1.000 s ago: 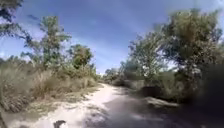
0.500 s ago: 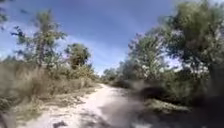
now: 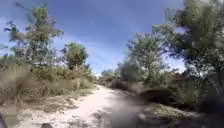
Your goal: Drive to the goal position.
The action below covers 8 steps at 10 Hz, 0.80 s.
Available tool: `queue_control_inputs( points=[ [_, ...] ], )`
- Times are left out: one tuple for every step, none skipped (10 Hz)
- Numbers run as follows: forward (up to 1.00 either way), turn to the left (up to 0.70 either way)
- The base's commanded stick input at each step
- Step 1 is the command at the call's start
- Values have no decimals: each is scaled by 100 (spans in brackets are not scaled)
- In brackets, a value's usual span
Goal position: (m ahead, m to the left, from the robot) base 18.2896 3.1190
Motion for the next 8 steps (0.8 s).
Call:
queue_control_inputs(
  points=[
    [70, 0],
    [70, 0],
    [70, 0],
    [70, 0],
    [70, 0],
    [70, 0],
    [70, 0],
    [70, 0]
  ],
)
